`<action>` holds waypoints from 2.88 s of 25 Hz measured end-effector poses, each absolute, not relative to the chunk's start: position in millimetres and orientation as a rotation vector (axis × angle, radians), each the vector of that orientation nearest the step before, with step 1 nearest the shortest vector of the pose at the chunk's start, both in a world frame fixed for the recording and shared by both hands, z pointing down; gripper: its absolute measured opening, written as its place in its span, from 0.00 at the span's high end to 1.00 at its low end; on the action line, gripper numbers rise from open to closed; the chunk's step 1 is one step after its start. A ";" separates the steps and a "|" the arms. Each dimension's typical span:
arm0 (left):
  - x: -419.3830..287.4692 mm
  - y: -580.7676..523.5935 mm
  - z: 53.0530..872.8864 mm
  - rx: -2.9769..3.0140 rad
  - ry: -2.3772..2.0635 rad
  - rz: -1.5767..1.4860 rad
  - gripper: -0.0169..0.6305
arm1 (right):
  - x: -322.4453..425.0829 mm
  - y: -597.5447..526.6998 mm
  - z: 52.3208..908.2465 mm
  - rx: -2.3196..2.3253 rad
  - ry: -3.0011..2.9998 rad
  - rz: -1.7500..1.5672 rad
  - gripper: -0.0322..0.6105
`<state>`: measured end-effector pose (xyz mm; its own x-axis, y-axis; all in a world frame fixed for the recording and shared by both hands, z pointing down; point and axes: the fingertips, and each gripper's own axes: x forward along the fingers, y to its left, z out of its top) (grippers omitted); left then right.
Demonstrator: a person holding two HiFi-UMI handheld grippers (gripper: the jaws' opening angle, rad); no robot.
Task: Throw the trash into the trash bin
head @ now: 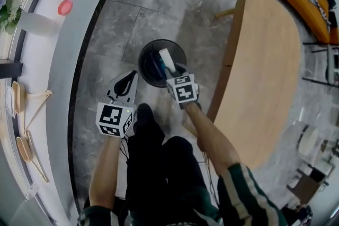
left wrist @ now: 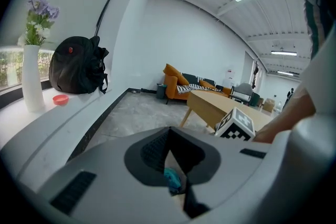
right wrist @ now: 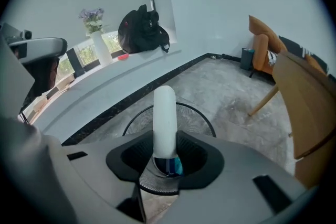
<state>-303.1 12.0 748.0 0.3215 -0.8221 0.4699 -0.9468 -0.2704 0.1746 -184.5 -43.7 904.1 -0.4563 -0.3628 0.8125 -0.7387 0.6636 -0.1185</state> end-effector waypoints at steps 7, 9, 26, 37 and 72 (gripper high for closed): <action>-322.5 28.3 767.2 2.162 -1.535 0.387 0.97 | -185.5 -44.3 951.0 0.901 -2.023 0.626 0.70; -329.6 31.1 765.6 2.154 -1.532 0.385 0.97 | -187.8 -44.5 948.5 0.912 -2.027 0.635 0.62; -289.5 1.7 558.1 2.281 -1.413 0.418 0.97 | -140.6 -47.2 693.1 1.151 -2.132 0.666 0.95; -207.1 19.2 399.6 2.387 -1.365 0.364 0.97 | -9.5 3.8 450.2 1.508 -2.260 0.555 0.95; -70.5 173.3 226.0 2.639 -1.323 0.380 0.97 | 155.1 191.2 227.7 1.855 -2.339 0.371 0.95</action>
<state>-70.5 173.3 226.0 0.5752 -0.7619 0.2979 -0.8039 -0.5938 0.0336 155.1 191.2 227.7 -0.2340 -0.9382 0.2550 -0.9710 0.2126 -0.1090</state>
